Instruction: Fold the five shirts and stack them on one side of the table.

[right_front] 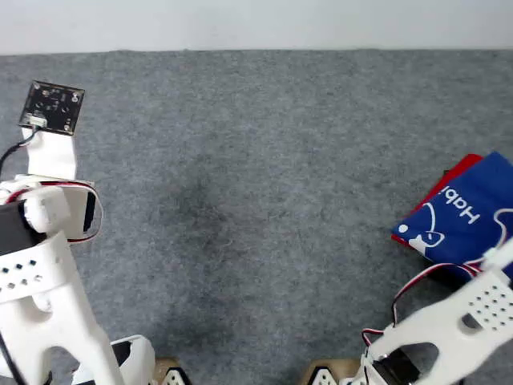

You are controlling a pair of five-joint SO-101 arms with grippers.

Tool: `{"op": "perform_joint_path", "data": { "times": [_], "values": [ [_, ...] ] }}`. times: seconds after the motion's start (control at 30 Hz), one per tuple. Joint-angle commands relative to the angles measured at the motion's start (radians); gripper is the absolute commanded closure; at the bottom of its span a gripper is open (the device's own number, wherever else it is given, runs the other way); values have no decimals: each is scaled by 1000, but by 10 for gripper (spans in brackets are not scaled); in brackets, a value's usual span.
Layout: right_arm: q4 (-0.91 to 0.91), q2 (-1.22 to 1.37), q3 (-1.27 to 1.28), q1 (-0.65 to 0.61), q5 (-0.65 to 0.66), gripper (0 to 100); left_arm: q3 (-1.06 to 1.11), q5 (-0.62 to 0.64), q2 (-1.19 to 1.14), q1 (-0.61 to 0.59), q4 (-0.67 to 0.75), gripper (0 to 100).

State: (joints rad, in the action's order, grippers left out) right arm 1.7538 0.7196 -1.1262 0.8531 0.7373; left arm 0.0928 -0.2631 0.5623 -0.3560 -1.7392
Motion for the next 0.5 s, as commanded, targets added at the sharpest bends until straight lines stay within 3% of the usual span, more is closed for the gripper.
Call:
{"op": "perform_joint_path", "data": {
  "times": [0.0, 0.13, 0.37, 0.47],
  "values": [
    [44, -117, -57, -21, 6, 990, -2, 0, 31, 0, -15, 987],
    [45, -219, 98, -24, 6, 990, -4, 0, 31, 0, -15, 987],
    [42, -512, 608, -25, 17, 987, -7, 0, 31, 2, -15, 987],
    [39, -562, 792, -25, 80, 987, -5, 0, 31, 2, -15, 987]
  ]
}}
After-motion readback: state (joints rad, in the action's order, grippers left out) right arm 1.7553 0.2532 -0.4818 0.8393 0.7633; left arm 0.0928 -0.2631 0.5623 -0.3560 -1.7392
